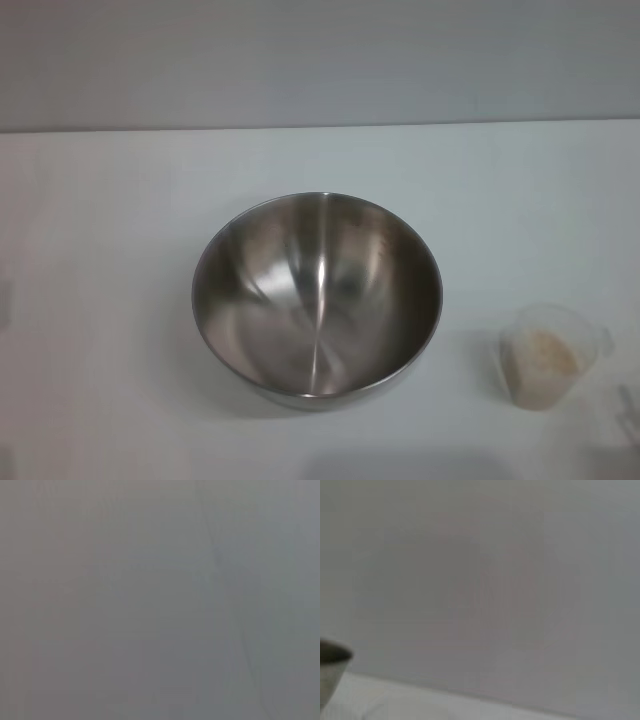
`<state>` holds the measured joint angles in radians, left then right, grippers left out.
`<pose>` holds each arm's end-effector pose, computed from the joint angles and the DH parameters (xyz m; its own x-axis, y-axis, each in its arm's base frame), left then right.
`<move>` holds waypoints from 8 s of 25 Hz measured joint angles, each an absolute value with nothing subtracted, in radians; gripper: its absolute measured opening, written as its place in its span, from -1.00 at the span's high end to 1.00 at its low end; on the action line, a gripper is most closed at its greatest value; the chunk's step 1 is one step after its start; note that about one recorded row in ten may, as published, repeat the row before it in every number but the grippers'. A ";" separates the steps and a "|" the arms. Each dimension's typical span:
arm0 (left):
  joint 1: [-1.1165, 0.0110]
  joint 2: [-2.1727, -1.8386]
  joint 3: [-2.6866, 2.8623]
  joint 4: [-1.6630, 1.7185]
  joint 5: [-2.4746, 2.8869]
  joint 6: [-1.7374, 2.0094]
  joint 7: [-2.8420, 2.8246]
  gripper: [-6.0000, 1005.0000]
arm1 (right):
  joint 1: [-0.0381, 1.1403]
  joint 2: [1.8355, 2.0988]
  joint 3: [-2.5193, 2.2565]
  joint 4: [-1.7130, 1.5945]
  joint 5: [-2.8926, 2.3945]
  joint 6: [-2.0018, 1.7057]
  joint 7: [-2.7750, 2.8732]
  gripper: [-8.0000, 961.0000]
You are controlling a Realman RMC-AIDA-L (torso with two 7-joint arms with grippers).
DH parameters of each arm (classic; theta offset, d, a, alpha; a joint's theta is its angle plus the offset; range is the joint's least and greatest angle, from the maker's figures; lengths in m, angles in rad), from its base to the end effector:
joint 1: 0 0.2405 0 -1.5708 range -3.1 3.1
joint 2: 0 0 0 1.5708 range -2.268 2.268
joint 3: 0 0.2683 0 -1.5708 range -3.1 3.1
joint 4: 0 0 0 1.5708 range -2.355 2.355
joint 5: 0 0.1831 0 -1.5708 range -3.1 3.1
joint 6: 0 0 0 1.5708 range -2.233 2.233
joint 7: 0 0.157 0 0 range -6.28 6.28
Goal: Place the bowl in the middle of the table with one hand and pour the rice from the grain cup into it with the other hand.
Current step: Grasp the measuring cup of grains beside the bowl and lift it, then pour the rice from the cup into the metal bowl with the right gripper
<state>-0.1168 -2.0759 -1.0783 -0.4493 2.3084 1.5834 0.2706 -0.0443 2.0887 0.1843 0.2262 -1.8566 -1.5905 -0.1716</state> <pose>-0.3206 0.2471 0.0716 0.8138 -0.4051 0.4168 0.5495 0.3029 -0.7786 0.3568 0.1477 -0.0216 0.8412 0.0406 -0.5391 -0.5358 -0.0702 -0.8414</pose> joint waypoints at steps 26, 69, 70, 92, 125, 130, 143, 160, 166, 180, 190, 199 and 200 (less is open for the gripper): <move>-0.126 -2.077 -1.078 -0.406 2.302 1.559 0.263 -0.37 | 0.072 2.089 0.183 0.263 -1.855 -1.405 -0.170 -0.70; -0.132 -2.079 -1.077 -0.376 2.303 1.548 0.262 -0.36 | 0.126 2.087 0.194 0.271 -1.845 -1.385 -0.132 -0.53; -0.132 -2.079 -1.077 -0.376 2.303 1.547 0.262 -0.36 | 0.132 2.088 0.195 0.271 -1.845 -1.377 -0.132 -0.44; -0.136 -2.079 -1.077 -0.374 2.303 1.532 0.262 -0.36 | 0.160 2.089 0.198 0.272 -1.845 -1.365 -0.132 0.89; -0.136 -2.078 -1.026 -0.362 2.302 1.522 0.262 -0.36 | 0.524 2.083 0.201 0.200 -1.856 -1.599 -0.439 0.96; -0.136 -2.078 -1.026 -0.362 2.302 1.522 0.262 -0.36 | 0.545 2.084 0.164 0.300 -1.878 -1.534 -0.819 0.96; -0.155 -2.079 -1.025 -0.362 2.303 1.508 0.262 -0.36 | 0.515 2.089 0.162 0.456 -2.000 -1.457 -1.644 0.96; -0.149 -2.079 -1.011 -0.367 2.302 1.508 0.262 -0.36 | 0.518 2.090 0.154 0.506 -2.032 -1.402 -2.151 0.96; -0.148 -2.079 -1.009 -0.368 2.302 1.508 0.262 -0.36 | 0.519 2.091 0.144 0.523 -2.039 -1.376 -2.310 0.96; -0.141 -2.079 -1.002 -0.367 2.303 1.508 0.262 -0.36 | 0.518 2.092 0.134 0.544 -2.053 -1.340 -2.469 0.96; -0.141 -2.079 -1.002 -0.367 2.302 1.509 0.262 -0.36 | 0.514 2.092 0.148 0.572 -2.073 -1.340 -2.368 0.96; -0.145 -2.079 -1.002 -0.364 2.303 1.508 0.262 -0.36 | 0.457 2.092 0.253 0.656 -2.069 -1.369 -1.689 0.96; -0.145 -2.079 -1.002 -0.364 2.302 1.508 0.262 -0.36 | 0.453 2.092 0.264 0.659 -2.068 -1.374 -1.622 0.96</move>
<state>-0.1450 -2.0785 -1.0016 -0.3641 2.3025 1.5079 0.2623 0.4531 2.0924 0.2638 0.6586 -2.0683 -1.3739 -1.6218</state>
